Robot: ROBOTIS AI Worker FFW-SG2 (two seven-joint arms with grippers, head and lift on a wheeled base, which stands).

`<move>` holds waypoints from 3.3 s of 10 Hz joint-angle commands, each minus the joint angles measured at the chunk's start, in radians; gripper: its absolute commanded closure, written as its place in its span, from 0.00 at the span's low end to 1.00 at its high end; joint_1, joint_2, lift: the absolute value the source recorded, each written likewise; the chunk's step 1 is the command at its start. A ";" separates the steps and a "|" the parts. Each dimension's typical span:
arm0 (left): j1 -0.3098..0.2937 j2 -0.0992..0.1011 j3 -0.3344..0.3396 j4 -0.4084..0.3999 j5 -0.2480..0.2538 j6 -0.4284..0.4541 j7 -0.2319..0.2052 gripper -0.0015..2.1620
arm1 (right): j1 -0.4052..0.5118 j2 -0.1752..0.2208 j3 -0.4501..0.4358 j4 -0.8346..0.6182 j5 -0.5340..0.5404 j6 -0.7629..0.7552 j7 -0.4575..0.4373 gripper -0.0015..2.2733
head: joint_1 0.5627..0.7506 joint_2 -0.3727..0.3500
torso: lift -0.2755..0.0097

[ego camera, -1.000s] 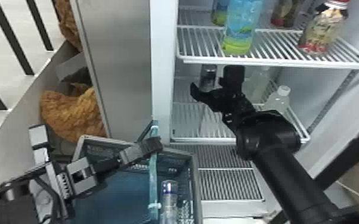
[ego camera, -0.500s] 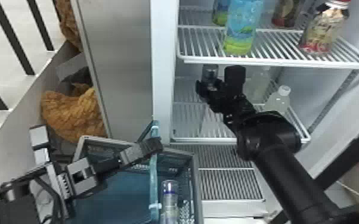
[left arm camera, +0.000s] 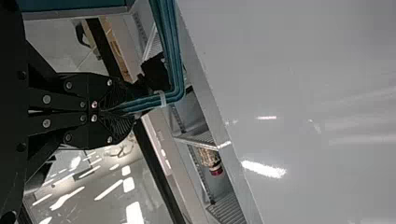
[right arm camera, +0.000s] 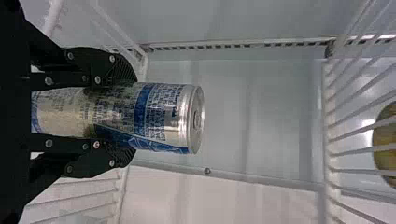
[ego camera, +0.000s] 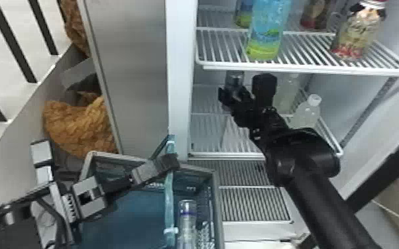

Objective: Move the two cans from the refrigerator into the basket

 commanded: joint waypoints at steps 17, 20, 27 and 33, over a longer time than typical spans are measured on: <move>0.015 0.003 -0.004 0.000 0.014 -0.015 -0.002 0.56 | 0.647 -0.135 -0.059 -0.995 -0.345 0.379 0.036 0.56 | 0.70 0.43 | 0.20; 0.015 0.003 -0.004 0.000 0.020 -0.015 -0.002 0.56 | 0.763 -0.147 -0.059 -1.118 -0.415 0.436 0.062 0.56 | 0.70 0.48 | 0.20; 0.022 0.003 -0.006 0.000 0.024 -0.017 -0.002 0.56 | 0.809 -0.135 0.025 -1.044 -0.508 0.490 0.159 0.32 | 0.70 0.61 | 0.20; 0.037 0.003 -0.006 -0.002 0.034 -0.022 -0.002 0.56 | 0.900 -0.078 -0.125 -1.054 -0.457 0.328 0.207 0.05 | 0.70 0.57 | 0.20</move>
